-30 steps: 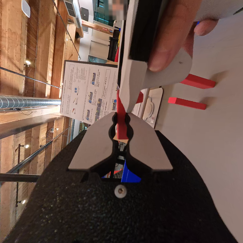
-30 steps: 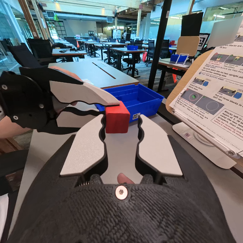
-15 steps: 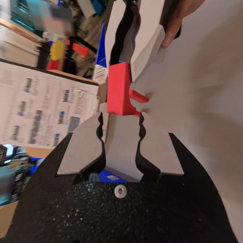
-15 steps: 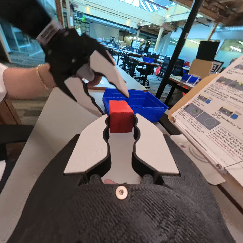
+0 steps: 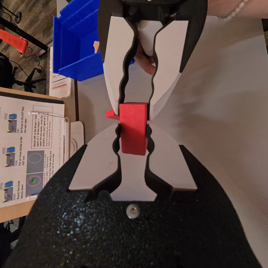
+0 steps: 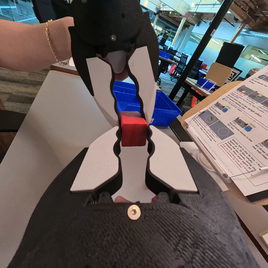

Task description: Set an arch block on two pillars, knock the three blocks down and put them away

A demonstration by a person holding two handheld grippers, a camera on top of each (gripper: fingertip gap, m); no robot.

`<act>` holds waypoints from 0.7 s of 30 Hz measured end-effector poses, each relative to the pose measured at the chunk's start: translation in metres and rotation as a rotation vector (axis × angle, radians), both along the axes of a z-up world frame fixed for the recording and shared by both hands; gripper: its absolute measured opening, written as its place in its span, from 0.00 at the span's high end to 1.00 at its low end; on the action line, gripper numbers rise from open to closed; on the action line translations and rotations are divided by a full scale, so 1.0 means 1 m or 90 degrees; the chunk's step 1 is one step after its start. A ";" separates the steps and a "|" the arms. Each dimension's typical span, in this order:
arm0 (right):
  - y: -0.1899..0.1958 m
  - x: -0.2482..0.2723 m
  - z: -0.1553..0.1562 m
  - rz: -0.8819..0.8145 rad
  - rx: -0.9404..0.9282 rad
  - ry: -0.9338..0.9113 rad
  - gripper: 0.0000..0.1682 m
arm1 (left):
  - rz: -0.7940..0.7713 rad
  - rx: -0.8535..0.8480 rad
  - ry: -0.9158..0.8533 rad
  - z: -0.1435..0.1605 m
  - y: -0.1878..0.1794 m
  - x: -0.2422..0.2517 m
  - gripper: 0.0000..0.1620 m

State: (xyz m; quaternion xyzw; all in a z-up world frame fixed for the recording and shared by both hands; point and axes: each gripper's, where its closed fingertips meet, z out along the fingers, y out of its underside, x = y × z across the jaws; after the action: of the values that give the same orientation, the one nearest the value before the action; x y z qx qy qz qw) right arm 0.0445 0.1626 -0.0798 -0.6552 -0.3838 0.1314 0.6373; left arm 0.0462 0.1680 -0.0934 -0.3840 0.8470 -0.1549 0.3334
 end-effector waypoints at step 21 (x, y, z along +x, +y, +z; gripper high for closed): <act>-0.025 0.099 -0.041 -0.220 -0.075 0.129 0.56 | 0.118 -0.041 0.244 -0.072 0.091 0.082 0.79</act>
State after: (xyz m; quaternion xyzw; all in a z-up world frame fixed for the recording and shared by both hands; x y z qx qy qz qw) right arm 0.1436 0.1380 -0.1203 -0.7306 -0.1916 0.1075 0.6464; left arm 0.1283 0.2589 -0.1657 -0.4931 0.8506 -0.0749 0.1664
